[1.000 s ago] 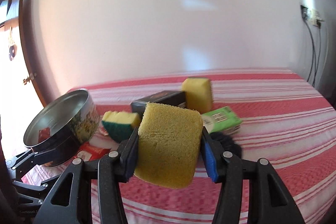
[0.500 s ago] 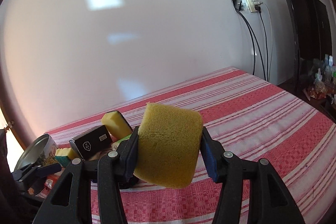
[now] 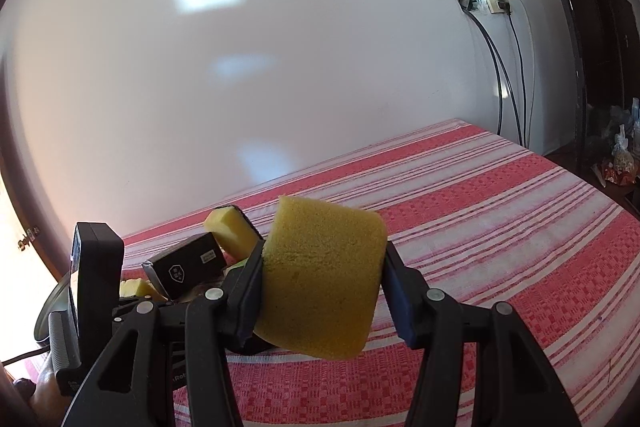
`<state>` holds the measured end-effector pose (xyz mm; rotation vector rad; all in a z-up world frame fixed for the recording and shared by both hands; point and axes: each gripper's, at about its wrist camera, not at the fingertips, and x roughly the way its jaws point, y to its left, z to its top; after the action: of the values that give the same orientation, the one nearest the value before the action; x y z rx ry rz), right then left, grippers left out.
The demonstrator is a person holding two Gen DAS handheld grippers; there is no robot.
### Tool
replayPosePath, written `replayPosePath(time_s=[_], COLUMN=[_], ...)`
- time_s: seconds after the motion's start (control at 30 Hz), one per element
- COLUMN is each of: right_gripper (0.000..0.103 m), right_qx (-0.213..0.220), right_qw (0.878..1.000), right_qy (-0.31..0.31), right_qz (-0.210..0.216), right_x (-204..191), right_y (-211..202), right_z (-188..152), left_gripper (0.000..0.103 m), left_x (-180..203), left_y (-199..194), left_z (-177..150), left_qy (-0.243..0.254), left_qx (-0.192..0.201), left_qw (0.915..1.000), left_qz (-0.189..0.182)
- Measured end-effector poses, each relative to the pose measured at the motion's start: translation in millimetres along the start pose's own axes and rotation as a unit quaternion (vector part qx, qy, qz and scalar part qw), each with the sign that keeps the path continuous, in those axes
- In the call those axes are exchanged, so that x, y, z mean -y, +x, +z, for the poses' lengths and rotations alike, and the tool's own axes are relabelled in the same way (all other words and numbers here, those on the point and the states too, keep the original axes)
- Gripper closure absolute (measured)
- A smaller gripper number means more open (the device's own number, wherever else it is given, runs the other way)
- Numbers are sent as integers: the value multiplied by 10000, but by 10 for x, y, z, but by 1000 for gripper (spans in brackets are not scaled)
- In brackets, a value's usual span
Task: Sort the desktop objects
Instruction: 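Grasp the yellow sponge with the right tool while the left tool grasps the blue cloth, then carry the sponge and blue cloth over the tin and open both tools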
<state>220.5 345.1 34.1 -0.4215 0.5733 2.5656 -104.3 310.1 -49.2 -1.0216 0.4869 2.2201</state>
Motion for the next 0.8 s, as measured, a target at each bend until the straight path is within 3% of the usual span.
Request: replayPosePath(time_s=[0.13, 0.27, 0.47, 0.63, 0.8], right_gripper=[46, 46, 46, 46, 46], right_qx=[64, 218, 404, 594, 562], right_qw=[9999, 9996, 9972, 9936, 9945], right_qy=[54, -22, -447, -679, -713], right_qz=[-60, -184, -450, -677, -526], right_x=[18, -23, -181, -335, -569], right_y=[-25, -91, -145, -183, -136], right_z=[-5, -16, -27, -61, -124], left_gripper=[65, 65, 65, 65, 65], left_x=[-42, -101, -230, -493, -695], left_y=[-63, -359, -740, -921, -1039], left_z=[-52, -170, -354, -492, -607], left_qy=[-118, -303, -576, -796, -962], left_qx=[71, 743, 1585, 1751, 1933], left_qw=[9999, 9966, 9842, 9794, 9733], left_qz=[-72, 181, 540, 618, 785])
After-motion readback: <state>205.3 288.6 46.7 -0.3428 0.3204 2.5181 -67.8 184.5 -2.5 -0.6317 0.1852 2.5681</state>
